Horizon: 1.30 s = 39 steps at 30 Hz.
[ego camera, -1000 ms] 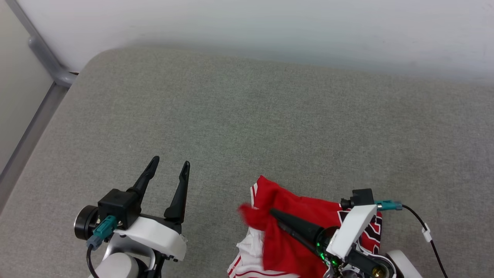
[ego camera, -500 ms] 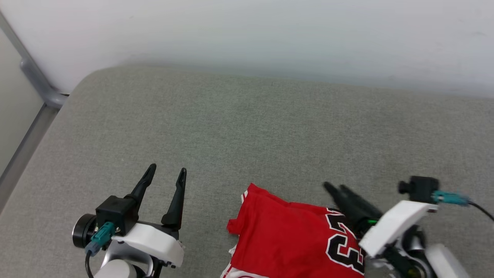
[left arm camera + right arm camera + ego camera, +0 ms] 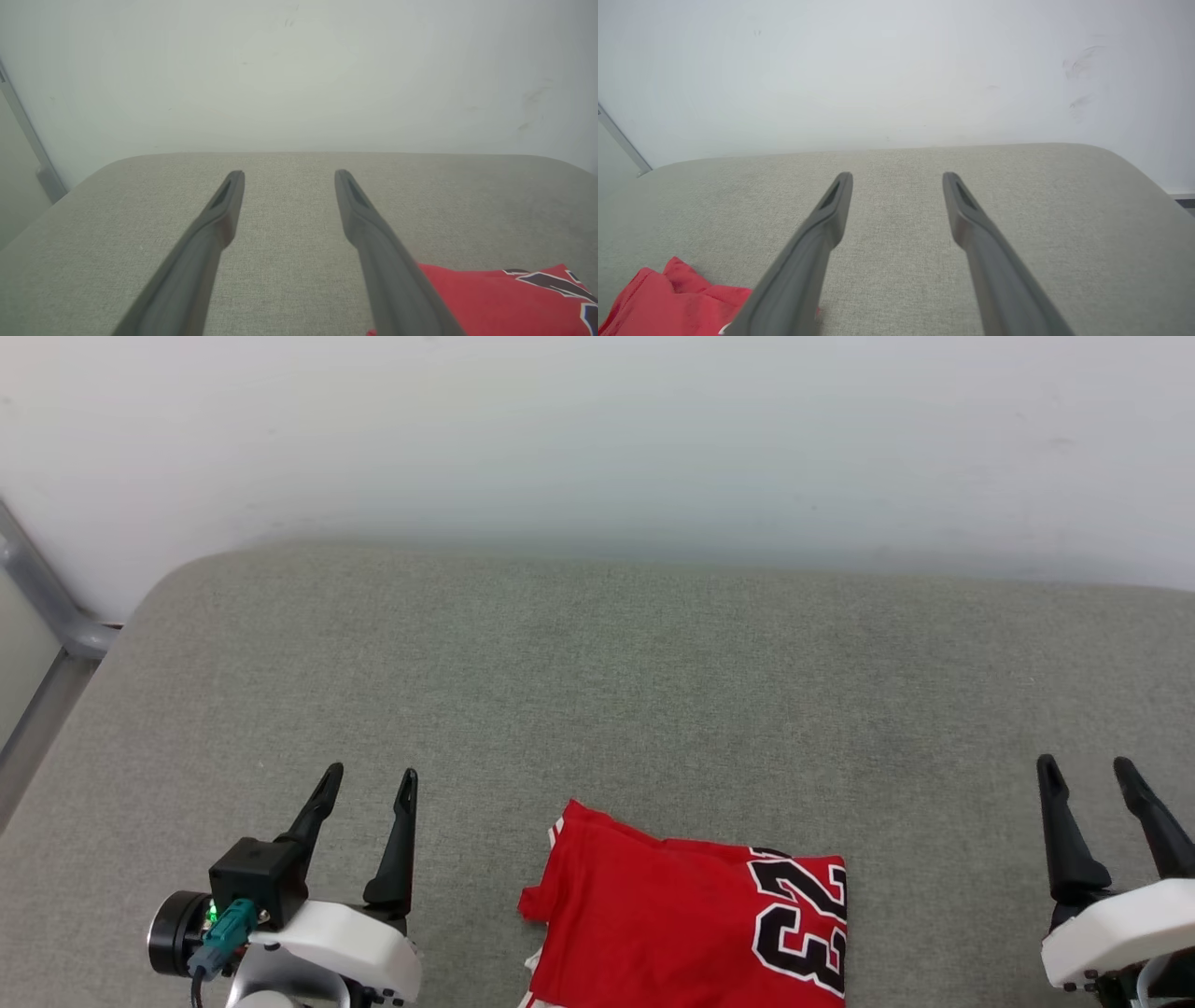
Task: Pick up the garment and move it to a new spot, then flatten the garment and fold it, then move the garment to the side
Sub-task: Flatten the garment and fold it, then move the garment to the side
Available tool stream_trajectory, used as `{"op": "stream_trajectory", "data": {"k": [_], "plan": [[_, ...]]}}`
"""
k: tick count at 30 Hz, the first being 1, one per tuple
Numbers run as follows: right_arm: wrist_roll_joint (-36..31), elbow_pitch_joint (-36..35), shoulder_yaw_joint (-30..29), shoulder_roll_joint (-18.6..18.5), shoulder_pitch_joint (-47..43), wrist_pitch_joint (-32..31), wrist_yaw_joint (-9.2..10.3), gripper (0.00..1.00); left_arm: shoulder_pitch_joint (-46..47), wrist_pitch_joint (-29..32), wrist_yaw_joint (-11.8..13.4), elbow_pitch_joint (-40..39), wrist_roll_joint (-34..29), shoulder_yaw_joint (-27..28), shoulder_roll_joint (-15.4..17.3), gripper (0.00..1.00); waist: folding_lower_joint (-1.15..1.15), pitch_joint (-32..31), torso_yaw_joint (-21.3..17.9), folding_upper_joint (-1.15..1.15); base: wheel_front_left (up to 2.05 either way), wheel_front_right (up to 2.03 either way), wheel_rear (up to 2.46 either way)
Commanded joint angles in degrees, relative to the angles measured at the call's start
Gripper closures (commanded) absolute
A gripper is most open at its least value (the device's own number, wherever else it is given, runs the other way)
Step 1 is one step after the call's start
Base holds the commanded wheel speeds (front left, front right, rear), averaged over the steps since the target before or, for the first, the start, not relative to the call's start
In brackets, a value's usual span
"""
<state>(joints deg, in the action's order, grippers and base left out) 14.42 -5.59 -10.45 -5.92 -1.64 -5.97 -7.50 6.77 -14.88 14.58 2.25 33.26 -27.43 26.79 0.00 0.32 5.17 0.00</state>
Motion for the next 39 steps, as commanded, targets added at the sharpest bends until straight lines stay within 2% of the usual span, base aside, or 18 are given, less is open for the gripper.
{"op": "stream_trajectory", "data": {"k": [1, 7, 11, 27, 33, 39], "plan": [[-0.49, -0.8, -0.27, 0.34, -0.8, 0.41, 0.03, 0.0, -0.74, -0.24, 0.05, 0.14, -0.34, 0.04, 0.16, 0.0, 0.0, -0.45, -0.34, 0.0, 0.0, 0.0, 0.0], [-5.59, -7.58, 0.99, 2.2, -5.95, 0.62, 0.03, 0.0, -2.42, -0.35, 0.55, 0.7, -1.46, 0.2, 0.22, 0.0, 0.0, -1.76, -1.5, 0.0, 0.0, 0.0, 0.0], [-6.14, -10.06, 1.75, 2.81, -8.46, 0.09, 0.03, 0.0, -4.19, -0.39, 0.4, 1.18, -1.75, 0.74, -0.39, 0.0, 0.0, -2.61, -2.19, 0.0, 0.0, 0.0, 0.0], [-1.63, -9.93, 0.02, 3.08, -10.3, -3.22, 0.03, 0.0, -4.09, -0.37, -1.48, 0.61, -4.83, 4.12, -2.73, 0.0, 0.0, -2.69, -1.61, 0.0, 0.0, 0.0, 0.0], [3.99, -4.91, -3.71, 3.07, -11.59, -11.74, 0.03, 0.0, -2.97, -0.31, -3.02, 0.44, -6.33, 4.5, -4.23, 0.0, 0.0, -1.61, 0.08, 0.0, 0.0, 0.0, 0.0], [10.07, 0.55, -3.63, 2.98, -10.29, -25.02, 0.03, 0.0, -1.12, -0.31, -4.89, -0.41, -8.01, 5.25, -6.39, 0.0, 0.0, 2.02, 2.52, 0.0, 0.0, 0.0, 0.0]]}}
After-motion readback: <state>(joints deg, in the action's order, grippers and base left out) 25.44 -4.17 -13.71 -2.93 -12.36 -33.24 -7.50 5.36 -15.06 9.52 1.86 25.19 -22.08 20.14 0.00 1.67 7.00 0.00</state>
